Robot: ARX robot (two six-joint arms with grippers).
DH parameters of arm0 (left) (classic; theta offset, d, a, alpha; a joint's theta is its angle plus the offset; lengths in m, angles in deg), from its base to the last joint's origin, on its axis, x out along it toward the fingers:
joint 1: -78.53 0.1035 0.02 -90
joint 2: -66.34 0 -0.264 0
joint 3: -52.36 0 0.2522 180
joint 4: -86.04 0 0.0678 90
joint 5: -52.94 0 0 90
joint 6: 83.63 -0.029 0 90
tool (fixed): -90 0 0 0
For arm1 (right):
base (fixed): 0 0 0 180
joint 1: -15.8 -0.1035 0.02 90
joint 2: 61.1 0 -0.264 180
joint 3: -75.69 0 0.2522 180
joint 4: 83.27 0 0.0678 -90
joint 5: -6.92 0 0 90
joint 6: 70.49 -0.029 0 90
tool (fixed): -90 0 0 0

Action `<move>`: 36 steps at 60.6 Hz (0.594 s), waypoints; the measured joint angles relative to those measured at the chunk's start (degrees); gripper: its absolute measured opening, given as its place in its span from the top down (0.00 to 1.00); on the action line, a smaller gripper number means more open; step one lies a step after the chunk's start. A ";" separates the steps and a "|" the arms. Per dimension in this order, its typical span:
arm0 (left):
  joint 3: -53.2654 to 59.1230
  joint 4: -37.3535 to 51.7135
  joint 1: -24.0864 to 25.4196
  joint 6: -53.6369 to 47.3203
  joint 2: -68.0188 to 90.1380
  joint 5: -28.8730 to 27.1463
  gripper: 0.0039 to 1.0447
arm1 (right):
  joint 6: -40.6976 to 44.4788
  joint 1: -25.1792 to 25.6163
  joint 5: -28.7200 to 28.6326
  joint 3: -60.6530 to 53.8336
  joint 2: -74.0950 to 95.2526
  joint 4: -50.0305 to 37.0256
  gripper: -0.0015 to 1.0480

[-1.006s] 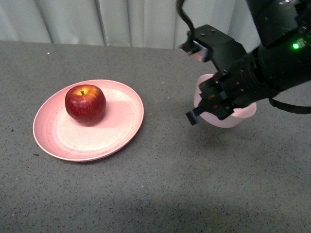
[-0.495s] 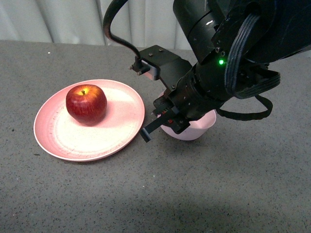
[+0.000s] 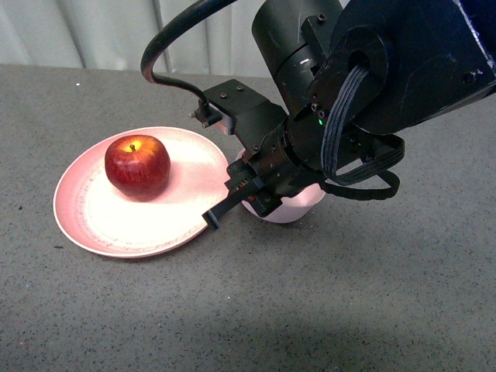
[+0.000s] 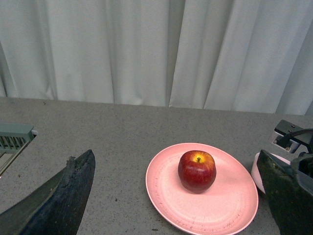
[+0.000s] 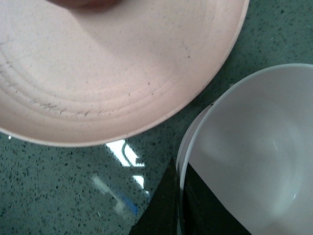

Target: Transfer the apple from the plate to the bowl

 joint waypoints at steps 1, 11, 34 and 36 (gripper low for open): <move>0.00 0.00 0.02 0.00 0.00 0.00 0.06 | -0.11 0.02 -0.04 -0.17 -0.04 -0.35 0.87; 0.00 0.00 0.00 0.00 0.00 0.00 0.06 | -2.08 0.35 0.02 -4.04 -1.40 -5.18 0.60; 0.00 0.00 0.02 0.00 0.00 0.00 0.06 | -7.17 5.14 15.96 -28.92 -20.52 -34.91 0.10; 0.00 0.00 0.02 0.00 0.00 0.00 0.06 | -8.13 5.27 20.11 -31.56 -20.52 -40.76 0.13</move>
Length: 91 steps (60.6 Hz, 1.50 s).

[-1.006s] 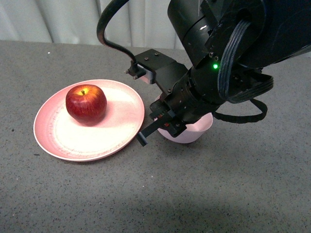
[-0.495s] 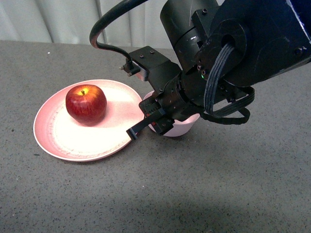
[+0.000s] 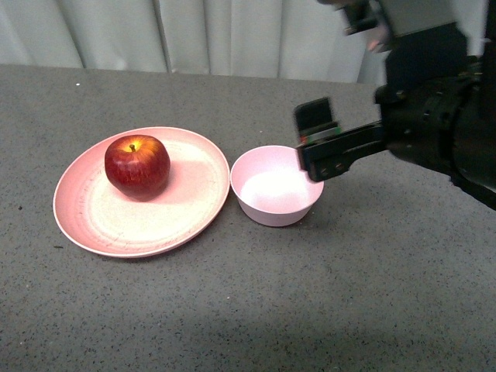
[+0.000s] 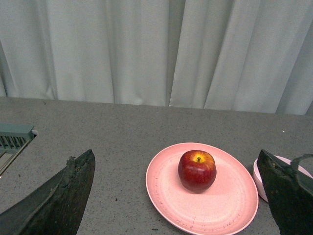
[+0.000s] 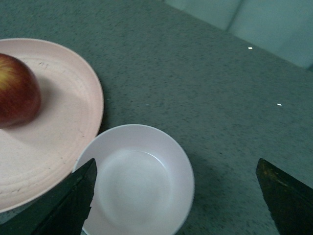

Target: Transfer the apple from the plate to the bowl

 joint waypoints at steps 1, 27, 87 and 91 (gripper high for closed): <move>0.00 0.00 -0.02 0.00 0.00 0.00 0.06 | -0.26 0.17 1.81 -1.03 0.11 -2.82 0.15; 0.00 0.00 0.00 0.00 0.00 0.07 0.06 | -2.97 11.76 4.74 -27.45 -18.51 -32.57 0.88; 0.00 0.00 0.00 -0.02 0.00 0.04 0.06 | -3.39 26.05 -9.46 -37.88 -72.24 9.46 0.99; 0.00 0.00 -0.02 0.00 0.00 0.04 0.06 | -3.39 26.05 -9.46 -37.88 -74.64 11.78 0.99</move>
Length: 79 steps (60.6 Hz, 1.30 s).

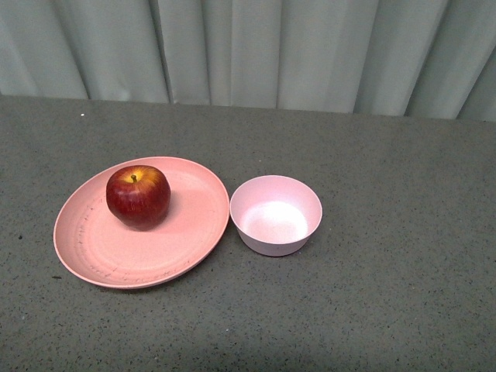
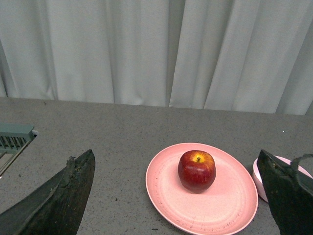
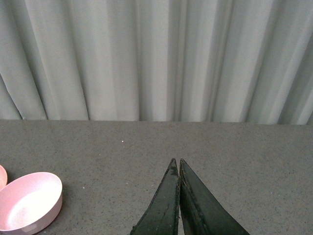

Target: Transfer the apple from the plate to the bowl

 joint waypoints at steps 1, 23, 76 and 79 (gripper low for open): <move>0.00 0.00 0.02 0.00 0.00 0.00 0.06 | 0.00 0.00 0.00 0.00 -0.68 0.63 0.99; 0.00 0.00 0.02 0.00 0.00 0.00 0.06 | 0.00 0.00 0.00 0.00 -12.00 11.45 0.99; 0.00 0.00 0.00 0.00 0.00 -0.02 0.06 | 0.02 0.00 -0.13 0.02 -29.48 29.27 0.63; 0.00 0.00 0.02 0.00 0.00 -0.02 0.06 | 0.02 0.00 -0.13 0.02 -29.48 29.27 0.55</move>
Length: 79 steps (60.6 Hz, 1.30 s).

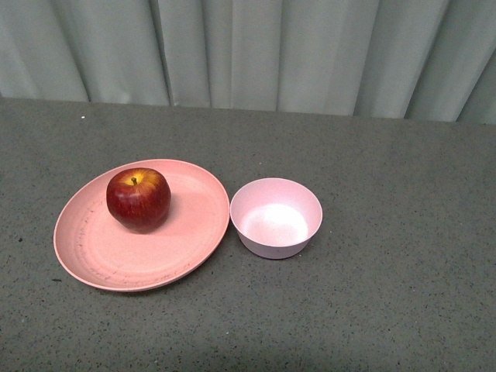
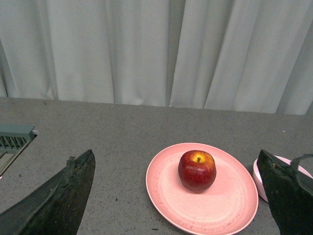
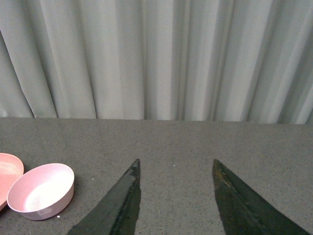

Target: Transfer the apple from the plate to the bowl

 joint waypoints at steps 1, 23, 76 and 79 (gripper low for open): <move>0.00 0.00 0.00 0.00 0.00 0.00 0.06 | 0.00 0.00 0.00 0.00 0.00 0.00 0.53; 0.00 0.00 -0.02 0.00 0.00 0.02 0.06 | -0.04 0.00 0.00 0.00 0.00 -0.02 0.10; -3.06 8.22 2.73 1.38 20.22 -2.64 0.06 | -0.04 0.00 0.00 0.00 -0.02 0.00 0.09; -5.03 12.68 3.76 2.10 26.91 -1.09 0.06 | -0.04 0.00 0.02 0.00 -0.02 0.00 0.09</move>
